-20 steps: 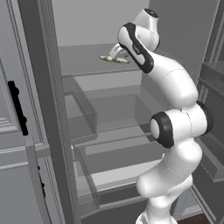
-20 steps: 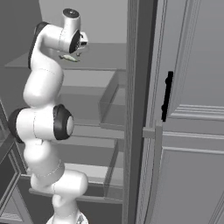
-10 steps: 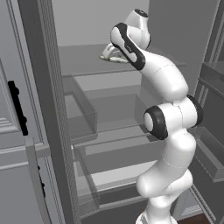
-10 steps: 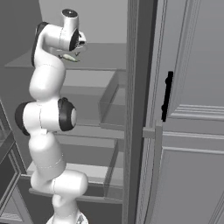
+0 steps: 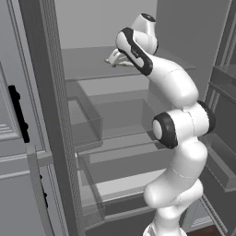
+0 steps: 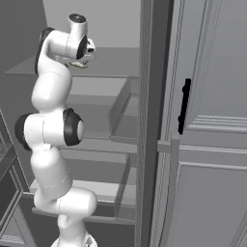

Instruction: Place one broccoli and one fish in each tupperware on the nearby counter, to pack two identical lunches.

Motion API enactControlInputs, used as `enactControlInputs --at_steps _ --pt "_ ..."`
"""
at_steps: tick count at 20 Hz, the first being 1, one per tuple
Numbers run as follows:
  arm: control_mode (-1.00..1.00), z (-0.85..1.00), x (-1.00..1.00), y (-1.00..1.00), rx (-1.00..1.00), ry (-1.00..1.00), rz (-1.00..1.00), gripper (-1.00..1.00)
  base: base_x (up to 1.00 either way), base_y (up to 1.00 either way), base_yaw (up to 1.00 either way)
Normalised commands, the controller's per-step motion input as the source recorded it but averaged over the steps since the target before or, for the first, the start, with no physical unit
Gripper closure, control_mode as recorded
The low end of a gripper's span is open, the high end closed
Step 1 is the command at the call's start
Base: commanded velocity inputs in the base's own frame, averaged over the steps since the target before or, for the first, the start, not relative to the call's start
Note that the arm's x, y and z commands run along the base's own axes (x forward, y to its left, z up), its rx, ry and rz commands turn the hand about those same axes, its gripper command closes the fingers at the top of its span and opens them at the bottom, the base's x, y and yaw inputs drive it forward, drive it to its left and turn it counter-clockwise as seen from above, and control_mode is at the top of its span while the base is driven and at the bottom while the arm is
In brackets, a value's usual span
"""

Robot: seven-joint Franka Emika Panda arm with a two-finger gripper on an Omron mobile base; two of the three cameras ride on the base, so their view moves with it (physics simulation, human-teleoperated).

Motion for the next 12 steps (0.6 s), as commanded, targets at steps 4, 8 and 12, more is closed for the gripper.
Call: enactControlInputs --at_steps 4,8,12 --pt "-1.00 -0.04 0.00 0.01 0.00 -0.01 0.00 -1.00 0.00 0.00 0.00" --pt "-1.00 0.00 0.00 0.01 0.00 0.00 0.00 -1.00 0.00 0.00 0.00" --pt "-1.00 0.00 0.00 0.01 0.00 0.00 0.00 1.00 0.00 0.00 0.00"
